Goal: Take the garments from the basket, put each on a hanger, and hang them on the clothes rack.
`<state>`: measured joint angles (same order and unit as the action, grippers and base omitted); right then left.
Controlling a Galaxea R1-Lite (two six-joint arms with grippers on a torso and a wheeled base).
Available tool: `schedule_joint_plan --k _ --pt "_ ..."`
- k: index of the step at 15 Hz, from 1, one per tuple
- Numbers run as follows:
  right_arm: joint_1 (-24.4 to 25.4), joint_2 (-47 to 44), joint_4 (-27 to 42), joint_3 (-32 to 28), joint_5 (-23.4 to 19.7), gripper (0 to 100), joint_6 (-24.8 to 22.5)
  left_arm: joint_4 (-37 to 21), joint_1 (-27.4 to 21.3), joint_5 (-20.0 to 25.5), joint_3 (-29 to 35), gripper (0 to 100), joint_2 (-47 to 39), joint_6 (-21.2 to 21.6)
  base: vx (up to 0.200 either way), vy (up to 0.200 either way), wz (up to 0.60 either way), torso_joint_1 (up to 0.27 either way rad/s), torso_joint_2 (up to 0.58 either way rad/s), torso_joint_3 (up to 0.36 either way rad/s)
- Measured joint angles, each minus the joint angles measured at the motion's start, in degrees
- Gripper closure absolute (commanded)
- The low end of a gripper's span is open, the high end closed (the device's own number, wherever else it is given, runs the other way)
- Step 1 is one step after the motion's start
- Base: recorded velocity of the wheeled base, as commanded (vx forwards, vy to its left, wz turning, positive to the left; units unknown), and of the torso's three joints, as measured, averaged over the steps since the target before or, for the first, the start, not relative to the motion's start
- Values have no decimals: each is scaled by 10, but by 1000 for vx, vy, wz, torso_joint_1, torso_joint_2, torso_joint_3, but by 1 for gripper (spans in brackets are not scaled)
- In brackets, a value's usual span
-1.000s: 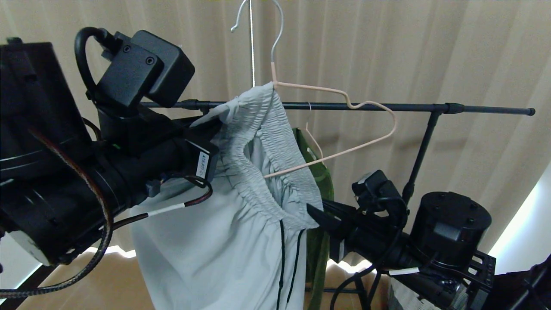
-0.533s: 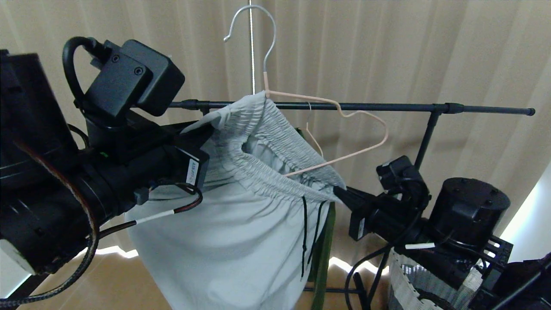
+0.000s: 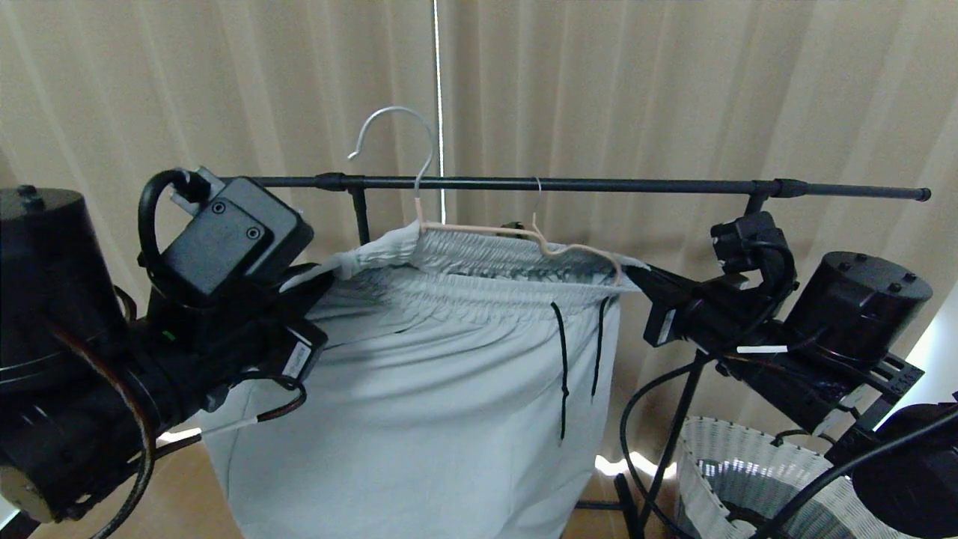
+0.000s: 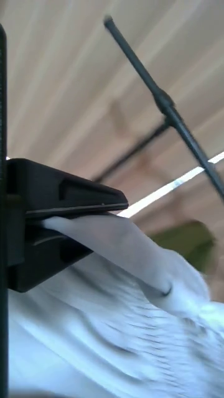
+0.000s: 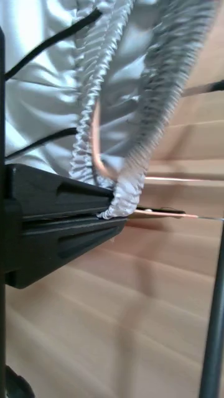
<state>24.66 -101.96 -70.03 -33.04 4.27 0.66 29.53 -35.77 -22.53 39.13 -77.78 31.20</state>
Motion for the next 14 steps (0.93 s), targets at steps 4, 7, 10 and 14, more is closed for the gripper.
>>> schedule_joint_plan --k 4,7,10,14 --pt "-4 2 1 -7 0 100 0 -1 34 0 -29 100 6 9 0 0 0 0 0 0" --pt "1 7 2 -7 -2 100 -1 -1 40 -9 -28 100 2 5 0 0 0 0 0 0" --pt "54 23 39 -5 -2 100 -14 -3 41 -56 -18 100 -9 3 0 0 0 0 0 0" --pt "140 46 88 -6 -2 100 -47 -2 40 -104 7 100 -38 -36 0 0 0 0 0 0"
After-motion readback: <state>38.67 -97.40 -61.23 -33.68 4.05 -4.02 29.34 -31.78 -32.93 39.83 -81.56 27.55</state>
